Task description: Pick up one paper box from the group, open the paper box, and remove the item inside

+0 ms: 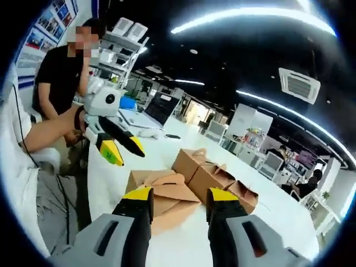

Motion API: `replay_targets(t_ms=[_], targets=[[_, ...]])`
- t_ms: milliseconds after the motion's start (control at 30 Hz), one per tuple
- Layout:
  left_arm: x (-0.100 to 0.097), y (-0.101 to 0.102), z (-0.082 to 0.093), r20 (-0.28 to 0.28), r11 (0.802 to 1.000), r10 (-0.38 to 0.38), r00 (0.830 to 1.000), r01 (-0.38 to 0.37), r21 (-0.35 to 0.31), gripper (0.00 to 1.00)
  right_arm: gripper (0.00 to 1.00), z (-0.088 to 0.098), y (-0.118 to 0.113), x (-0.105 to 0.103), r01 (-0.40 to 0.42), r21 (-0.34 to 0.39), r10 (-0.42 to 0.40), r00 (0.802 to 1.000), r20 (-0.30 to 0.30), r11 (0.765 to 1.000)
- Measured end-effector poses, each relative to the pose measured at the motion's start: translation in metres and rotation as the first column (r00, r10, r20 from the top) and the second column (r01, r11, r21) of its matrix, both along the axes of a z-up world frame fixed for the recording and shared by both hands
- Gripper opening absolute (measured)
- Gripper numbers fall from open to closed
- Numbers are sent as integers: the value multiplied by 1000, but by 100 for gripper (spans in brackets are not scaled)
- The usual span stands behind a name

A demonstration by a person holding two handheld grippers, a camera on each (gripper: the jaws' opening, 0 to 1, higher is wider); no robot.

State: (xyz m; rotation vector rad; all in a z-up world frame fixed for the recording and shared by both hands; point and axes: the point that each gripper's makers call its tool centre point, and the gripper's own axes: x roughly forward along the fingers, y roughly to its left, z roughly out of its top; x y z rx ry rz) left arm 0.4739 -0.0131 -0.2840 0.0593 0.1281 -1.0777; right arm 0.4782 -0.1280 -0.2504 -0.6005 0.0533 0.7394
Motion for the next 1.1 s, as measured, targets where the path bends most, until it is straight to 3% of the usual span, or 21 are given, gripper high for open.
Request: replay_targets(t_ms=[100,167,300,600,767,867,1100], targets=[[0,1,5,4,1000,1,1000,-1,-14,34,39,-6,-3,1,-2,-78,1,1000,-6,997],[2,2,6,3,1000,3,1000,-3,-19,34,39,-7,-2,1,-7,-85,6,1000,-7,996],[3,5,5,-2,1000,14,1000,-14,-2,33,39,-13,-2,2,-26,-168,27,1000,3,985],[-3,8,11,-16,1000,20,1000,-20,-10,33,39,0,11,-7,-73,-187,76,997,5,980],[-3,10,11,-19,1000,20,1000,-20,-14,33,37,-10,19,-4,-102,-240,105,995,-1,965],[-2,12,12,-21,1000,21,1000,-21,-19,33,36,-13,24,0,-122,-305,139,990,32,944],[-4,12,14,-19,999,16,1000,-16,-31,33,35,-19,34,-5,-154,-326,169,985,18,933]])
